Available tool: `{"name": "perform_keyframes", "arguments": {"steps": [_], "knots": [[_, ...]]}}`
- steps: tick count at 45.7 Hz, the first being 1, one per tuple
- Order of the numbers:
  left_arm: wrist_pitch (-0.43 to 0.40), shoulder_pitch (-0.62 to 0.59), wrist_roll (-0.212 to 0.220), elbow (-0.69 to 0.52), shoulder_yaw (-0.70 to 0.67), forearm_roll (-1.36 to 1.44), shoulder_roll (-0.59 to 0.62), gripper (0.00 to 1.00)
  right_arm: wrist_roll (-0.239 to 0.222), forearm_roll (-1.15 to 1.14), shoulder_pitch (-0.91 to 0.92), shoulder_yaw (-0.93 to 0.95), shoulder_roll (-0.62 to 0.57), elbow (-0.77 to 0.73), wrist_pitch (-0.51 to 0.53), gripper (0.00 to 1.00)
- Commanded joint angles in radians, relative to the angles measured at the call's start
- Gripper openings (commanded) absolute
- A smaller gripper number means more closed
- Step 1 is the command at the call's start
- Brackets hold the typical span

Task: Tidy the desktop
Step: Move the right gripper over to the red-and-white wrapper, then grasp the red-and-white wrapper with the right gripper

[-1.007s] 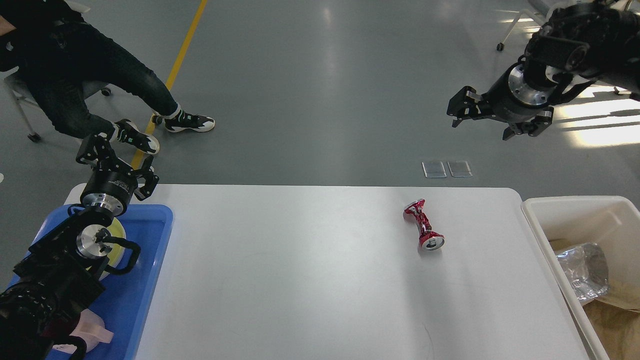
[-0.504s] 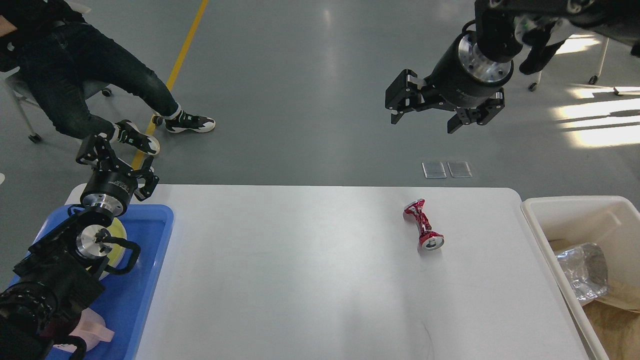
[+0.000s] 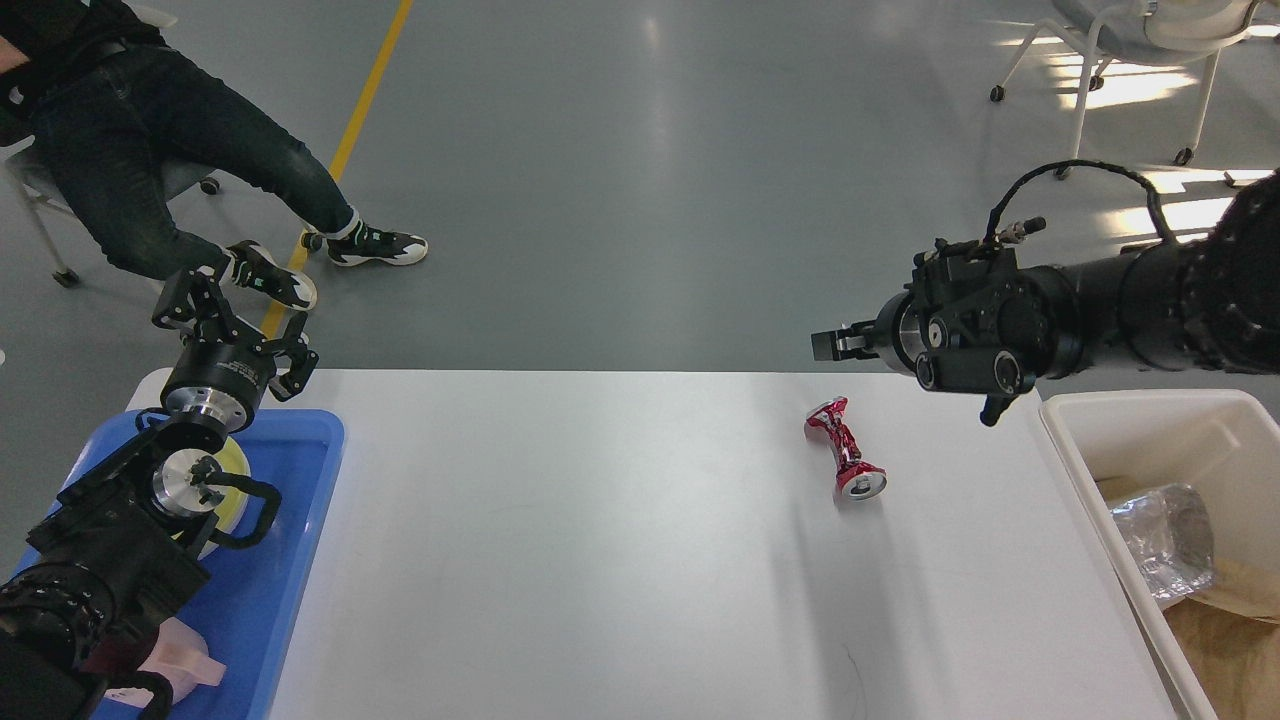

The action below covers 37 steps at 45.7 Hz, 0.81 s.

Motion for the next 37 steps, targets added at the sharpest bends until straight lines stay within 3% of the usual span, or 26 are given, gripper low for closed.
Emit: {"name": "perform_keyframes", "arguments": {"steps": [1, 15, 22, 37], "knots": [[0.0, 0.0, -0.001, 0.0, 0.0, 0.0, 0.0, 0.99, -0.001, -0.047, -0.079, 0.008, 0.018, -0.032, -0.019, 1.0], [0.0, 0.0, 0.001, 0.0, 0.0, 0.0, 0.0, 0.99, -0.005, -0.039, -0.328, -0.006, 0.133, -0.322, -0.149, 1.0], [0.0, 0.0, 0.001, 0.0, 0.0, 0.0, 0.0, 0.99, -0.005, -0.036, -0.446, -0.009, 0.139, -0.458, -0.152, 0.99], [0.0, 0.0, 0.001, 0.0, 0.0, 0.0, 0.0, 0.99, -0.004, -0.036, -0.587, -0.006, 0.139, -0.587, -0.152, 0.89]]}}
